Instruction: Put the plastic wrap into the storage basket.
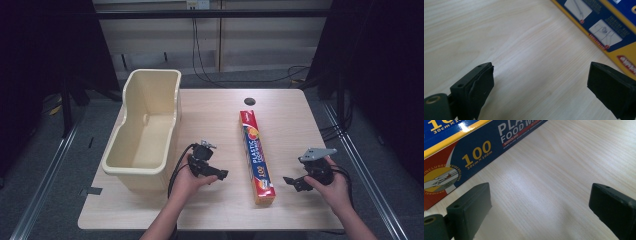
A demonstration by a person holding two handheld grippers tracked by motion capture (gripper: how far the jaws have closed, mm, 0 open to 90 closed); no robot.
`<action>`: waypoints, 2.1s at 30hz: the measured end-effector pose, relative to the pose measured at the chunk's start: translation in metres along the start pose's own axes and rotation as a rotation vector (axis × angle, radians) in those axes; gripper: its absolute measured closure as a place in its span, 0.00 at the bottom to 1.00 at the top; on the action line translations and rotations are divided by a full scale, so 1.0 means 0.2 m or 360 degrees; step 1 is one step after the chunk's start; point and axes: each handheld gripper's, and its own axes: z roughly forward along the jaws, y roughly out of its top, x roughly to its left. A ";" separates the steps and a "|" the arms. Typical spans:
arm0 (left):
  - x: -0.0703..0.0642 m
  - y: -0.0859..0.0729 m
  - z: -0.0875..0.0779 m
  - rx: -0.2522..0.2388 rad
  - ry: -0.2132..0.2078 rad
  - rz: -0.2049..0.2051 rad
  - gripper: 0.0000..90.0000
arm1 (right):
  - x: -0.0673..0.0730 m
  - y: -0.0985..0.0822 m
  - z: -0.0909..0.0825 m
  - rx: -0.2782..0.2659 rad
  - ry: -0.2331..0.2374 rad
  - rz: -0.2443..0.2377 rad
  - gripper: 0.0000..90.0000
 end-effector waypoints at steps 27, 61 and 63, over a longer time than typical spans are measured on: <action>-0.15 0.42 0.19 0.0139 -0.0039 -0.0048 0.03 | -0.02 -0.01 -0.03 -0.0057 -0.0026 0.0036 0.05; -0.26 0.58 0.46 0.0211 0.0059 -0.0131 0.00 | -0.03 -0.02 -0.03 -0.0064 -0.0007 0.0056 0.05; -0.26 0.57 0.47 0.0228 0.0055 -0.0142 0.00 | -0.03 -0.02 -0.03 -0.0066 -0.0006 0.0054 0.05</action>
